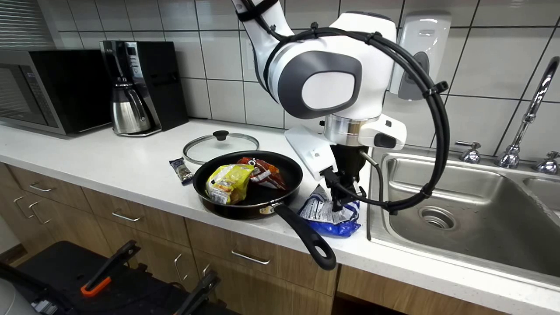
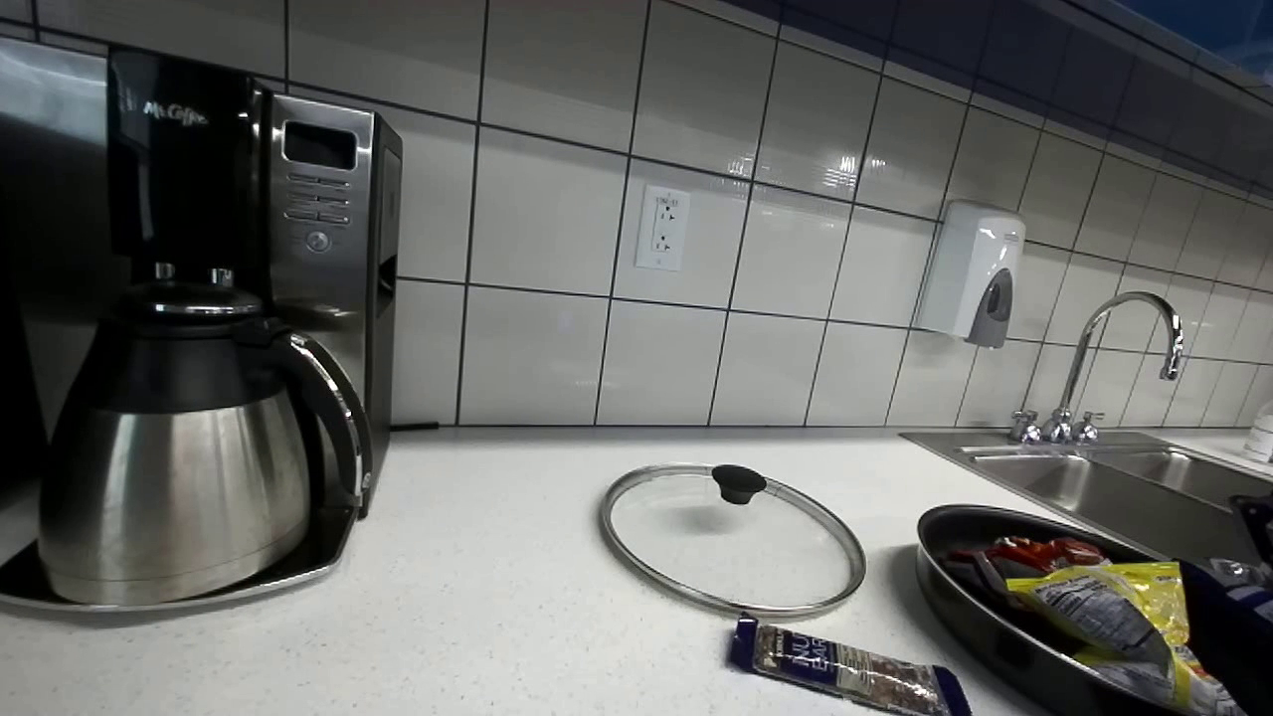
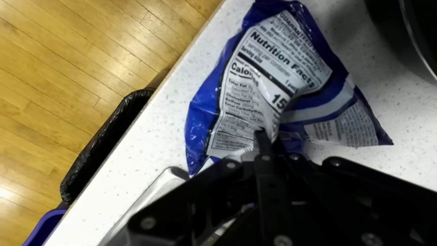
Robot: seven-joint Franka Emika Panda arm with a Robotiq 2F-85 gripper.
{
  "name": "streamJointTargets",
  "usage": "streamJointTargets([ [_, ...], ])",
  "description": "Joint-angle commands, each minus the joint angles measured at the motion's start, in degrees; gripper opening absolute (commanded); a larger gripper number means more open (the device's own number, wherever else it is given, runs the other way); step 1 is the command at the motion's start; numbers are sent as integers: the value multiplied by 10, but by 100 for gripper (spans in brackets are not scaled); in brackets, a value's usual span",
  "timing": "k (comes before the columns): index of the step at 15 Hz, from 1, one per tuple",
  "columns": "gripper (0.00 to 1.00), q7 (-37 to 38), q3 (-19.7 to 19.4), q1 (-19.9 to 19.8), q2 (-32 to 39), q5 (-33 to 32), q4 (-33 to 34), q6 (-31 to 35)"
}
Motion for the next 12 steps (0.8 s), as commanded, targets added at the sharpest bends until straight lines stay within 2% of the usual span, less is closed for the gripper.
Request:
streamJointTargets([
  [1, 0, 28, -15, -3, -34, -47, -14, -7],
  [6, 0, 73, -44, 8, -69, -123, -27, 1],
  [12, 0, 131, -47, 17, -114, -188, -36, -1],
])
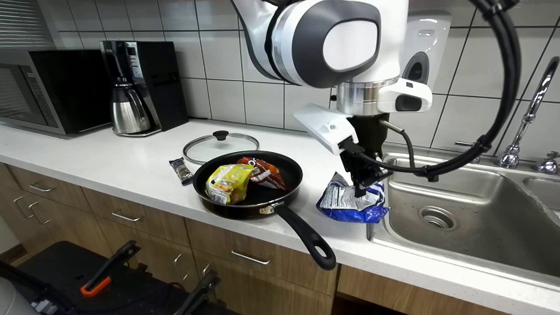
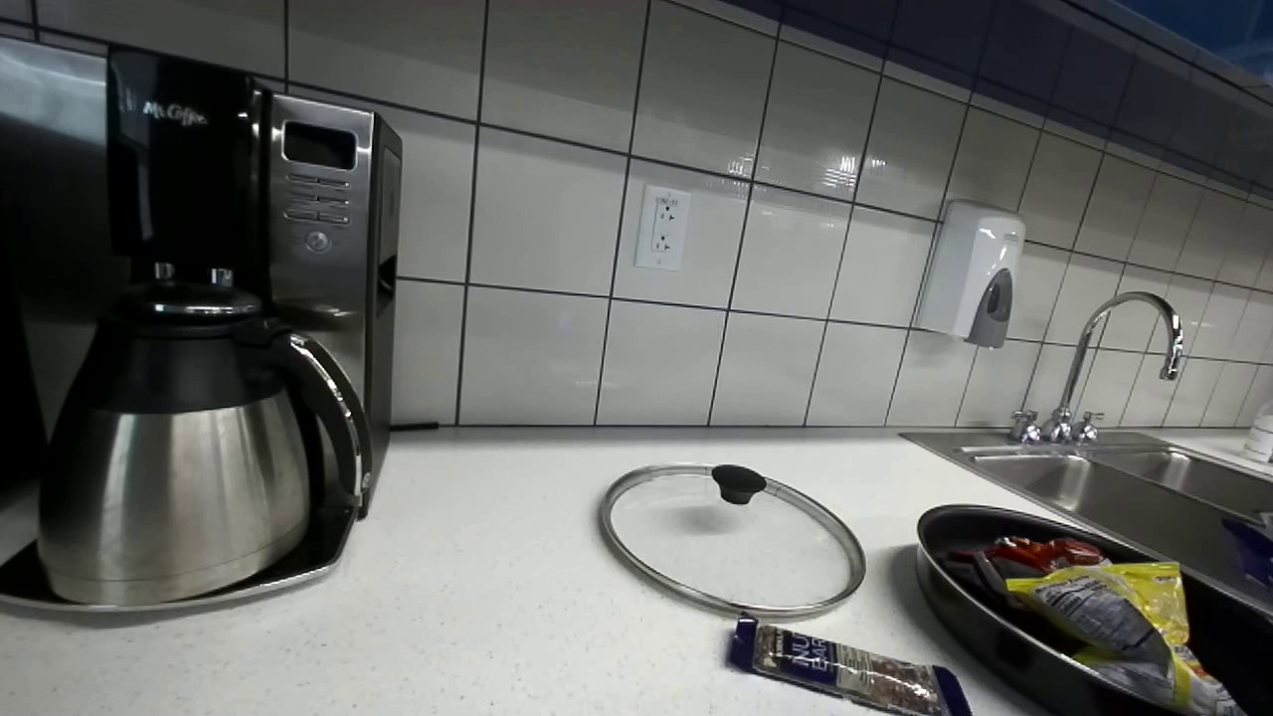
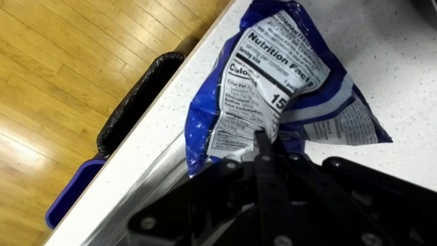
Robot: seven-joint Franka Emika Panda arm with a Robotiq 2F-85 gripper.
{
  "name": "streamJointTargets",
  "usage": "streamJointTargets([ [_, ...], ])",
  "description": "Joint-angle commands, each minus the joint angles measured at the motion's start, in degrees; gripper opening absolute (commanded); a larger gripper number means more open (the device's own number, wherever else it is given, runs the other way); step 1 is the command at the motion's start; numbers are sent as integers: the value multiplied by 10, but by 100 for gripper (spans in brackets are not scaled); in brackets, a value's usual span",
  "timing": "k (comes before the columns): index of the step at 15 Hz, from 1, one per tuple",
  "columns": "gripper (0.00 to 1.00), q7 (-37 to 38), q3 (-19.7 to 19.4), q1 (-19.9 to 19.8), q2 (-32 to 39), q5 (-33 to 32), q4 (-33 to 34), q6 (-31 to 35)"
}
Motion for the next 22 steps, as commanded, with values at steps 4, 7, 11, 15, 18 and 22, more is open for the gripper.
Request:
streamJointTargets([
  [4, 0, 83, 5, 26, -69, -69, -29, -3],
  [7, 0, 118, 17, 40, -83, -96, -33, -7],
  [11, 0, 157, 40, 57, -96, -125, -43, -17],
  [15, 0, 190, 64, 71, -111, -140, -56, -32],
  [18, 0, 199, 81, 77, -122, -135, -66, -45],
  [22, 0, 205, 99, 81, -136, -125, -82, -68],
])
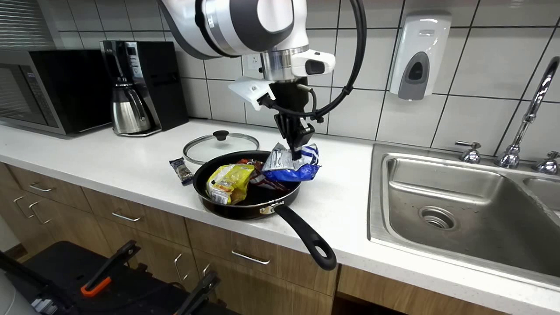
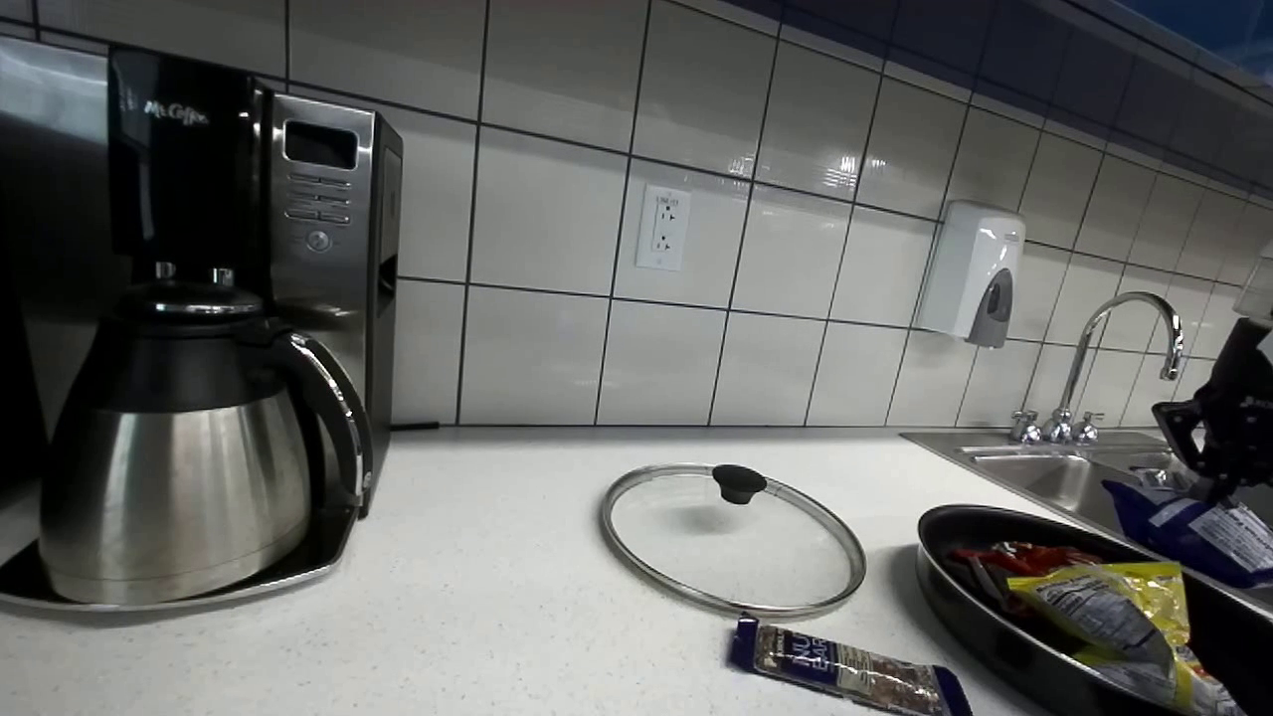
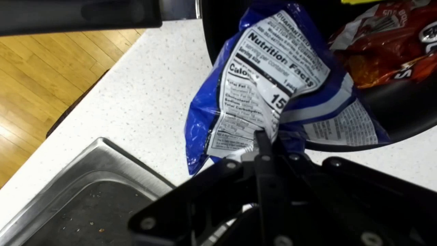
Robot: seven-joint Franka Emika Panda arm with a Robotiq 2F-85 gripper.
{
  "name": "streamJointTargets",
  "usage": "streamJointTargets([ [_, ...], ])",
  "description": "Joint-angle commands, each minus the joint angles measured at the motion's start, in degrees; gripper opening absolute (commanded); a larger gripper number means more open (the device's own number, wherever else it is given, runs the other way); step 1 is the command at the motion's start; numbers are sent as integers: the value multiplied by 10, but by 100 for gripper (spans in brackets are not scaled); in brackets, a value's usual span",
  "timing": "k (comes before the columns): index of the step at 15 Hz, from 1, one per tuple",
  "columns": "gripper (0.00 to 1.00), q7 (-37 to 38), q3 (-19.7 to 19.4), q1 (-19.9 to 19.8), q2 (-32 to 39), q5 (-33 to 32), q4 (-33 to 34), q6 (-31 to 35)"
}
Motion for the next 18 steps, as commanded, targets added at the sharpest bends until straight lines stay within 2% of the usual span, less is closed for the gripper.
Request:
streamJointTargets([
  [1, 0, 18, 17, -1, -39, -4, -25, -34],
  [6, 0, 18, 32, 2, -43, 1, -34, -53],
  [18, 0, 8, 47, 21, 9, 33, -19, -82],
])
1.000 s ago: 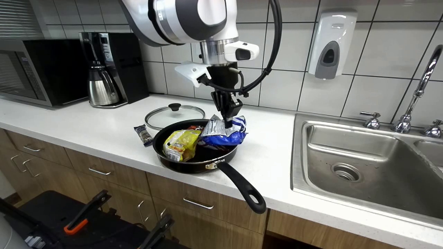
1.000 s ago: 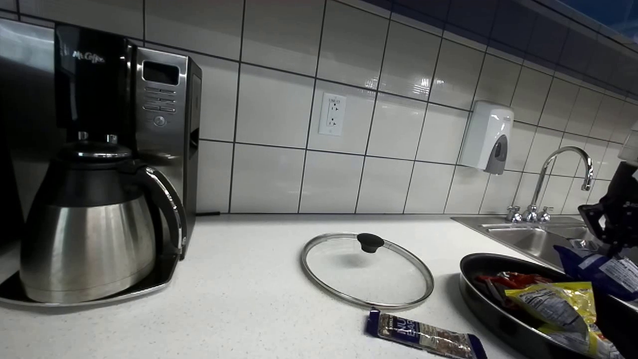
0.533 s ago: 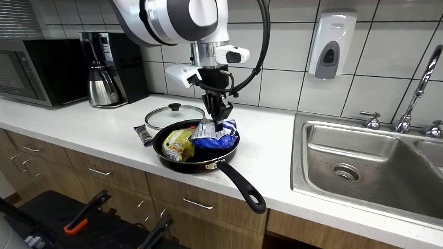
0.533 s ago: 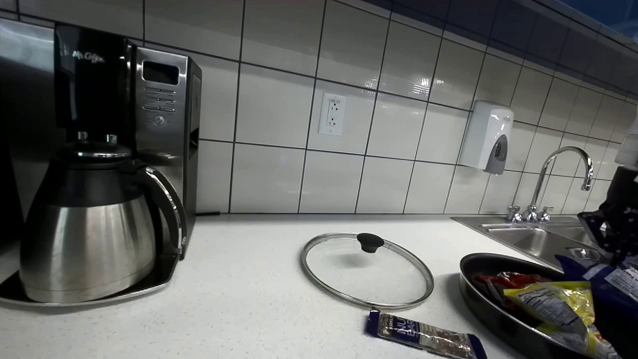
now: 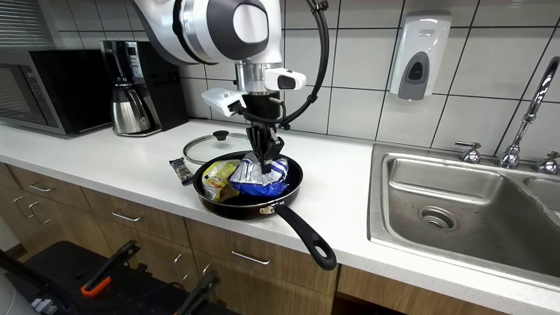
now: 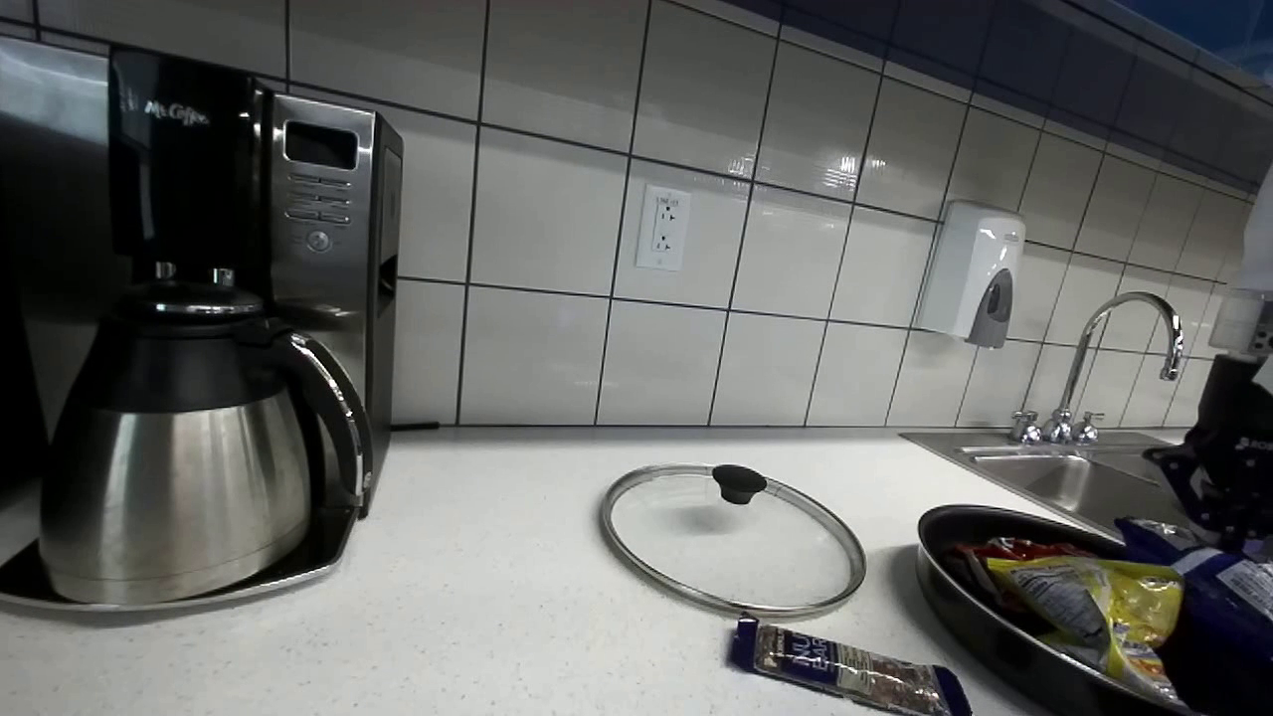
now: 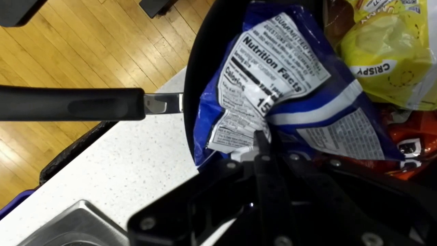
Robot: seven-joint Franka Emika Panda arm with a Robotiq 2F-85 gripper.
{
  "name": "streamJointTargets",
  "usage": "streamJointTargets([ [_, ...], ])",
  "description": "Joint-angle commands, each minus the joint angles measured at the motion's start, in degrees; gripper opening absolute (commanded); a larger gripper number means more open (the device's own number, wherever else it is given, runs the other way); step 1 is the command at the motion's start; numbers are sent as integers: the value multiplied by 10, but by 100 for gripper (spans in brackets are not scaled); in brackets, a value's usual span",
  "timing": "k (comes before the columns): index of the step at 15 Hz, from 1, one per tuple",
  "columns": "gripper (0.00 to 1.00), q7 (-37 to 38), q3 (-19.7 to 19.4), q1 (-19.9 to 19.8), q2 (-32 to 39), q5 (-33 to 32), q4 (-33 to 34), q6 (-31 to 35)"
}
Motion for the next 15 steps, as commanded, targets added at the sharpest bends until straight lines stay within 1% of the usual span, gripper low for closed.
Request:
streamJointTargets([
  [1, 0, 4, 7, 7, 17, 25, 11, -17],
  [8, 0, 8, 0, 12, 59, 53, 29, -10],
  [15, 0, 23, -10, 15, 93, 49, 45, -1],
])
